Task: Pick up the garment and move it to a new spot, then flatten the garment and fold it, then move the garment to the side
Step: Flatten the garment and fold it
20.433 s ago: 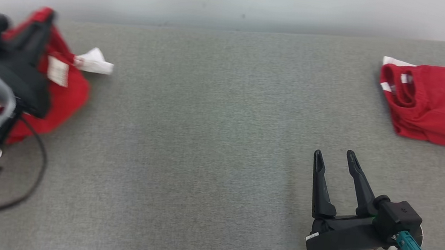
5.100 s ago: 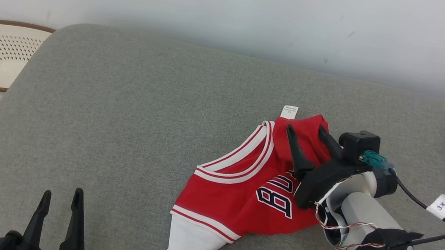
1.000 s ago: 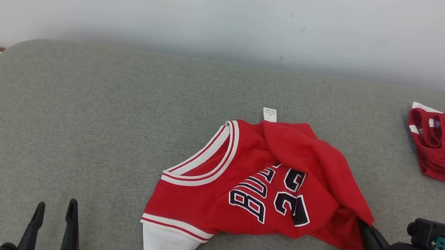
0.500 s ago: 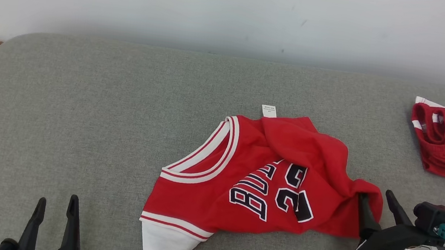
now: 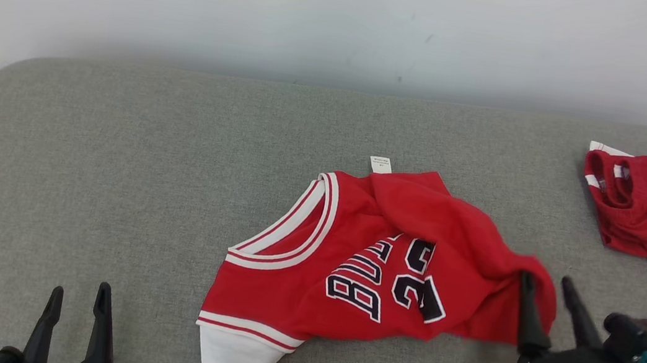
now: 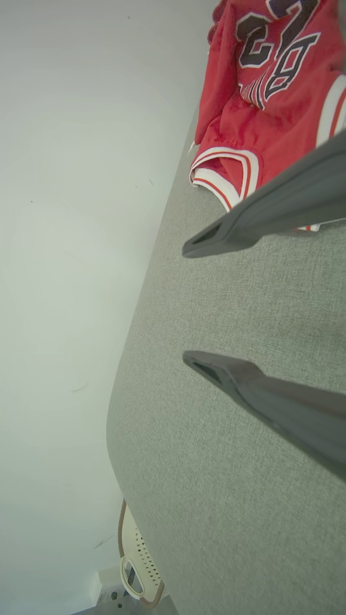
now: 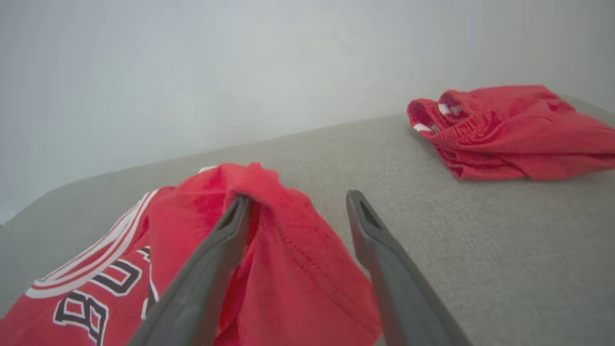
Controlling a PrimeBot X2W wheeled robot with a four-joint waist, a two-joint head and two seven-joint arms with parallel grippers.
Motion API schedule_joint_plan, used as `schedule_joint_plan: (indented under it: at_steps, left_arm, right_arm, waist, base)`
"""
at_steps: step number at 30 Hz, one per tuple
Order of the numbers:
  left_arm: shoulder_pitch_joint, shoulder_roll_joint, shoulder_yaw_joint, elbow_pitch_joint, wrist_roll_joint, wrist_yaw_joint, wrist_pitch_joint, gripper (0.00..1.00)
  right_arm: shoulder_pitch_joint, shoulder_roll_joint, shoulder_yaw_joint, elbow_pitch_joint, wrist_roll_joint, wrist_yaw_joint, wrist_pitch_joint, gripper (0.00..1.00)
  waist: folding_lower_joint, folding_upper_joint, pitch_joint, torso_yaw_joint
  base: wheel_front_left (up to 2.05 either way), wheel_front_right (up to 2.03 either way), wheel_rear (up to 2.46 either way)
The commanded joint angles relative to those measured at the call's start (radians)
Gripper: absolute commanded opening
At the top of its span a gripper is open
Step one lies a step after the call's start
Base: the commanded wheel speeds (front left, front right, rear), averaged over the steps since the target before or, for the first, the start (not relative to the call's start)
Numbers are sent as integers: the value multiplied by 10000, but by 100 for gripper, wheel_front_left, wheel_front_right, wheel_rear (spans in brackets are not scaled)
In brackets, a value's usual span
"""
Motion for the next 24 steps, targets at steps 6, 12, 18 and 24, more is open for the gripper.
schedule_joint_plan:
  at_steps: [6, 12, 18, 24]
  left_arm:
    - [186, 7, 30, -14, 118, 15, -34, 100]
    - [288, 7, 30, -26, 140, 18, -34, 100]
    - [268, 5, 24, -3, 179, -24, -35, 100]
    - [-81, 43, -79, 179, 441, -348, -34, 100]
  right_arm:
    - [643, -139, -36, -311, 69, -3, 883, 100]
    - [1063, -270, -47, -814, -87, -3, 1982, 100]
    - [1264, -368, -239, -1792, -233, -3, 1943, 100]
    - [1358, -158, -239, -2439, -350, -3, 1802, 100]
  waist:
    - [0, 0, -125, -64]
    - [0, 0, -239, -219]
    - [0, 0, -241, -442]
    - [0, 0, -90, -917]
  base:
    - [0, 0, 0]
    - [0, 0, 0]
    - [0, 0, 0]
    - [0, 0, 0]
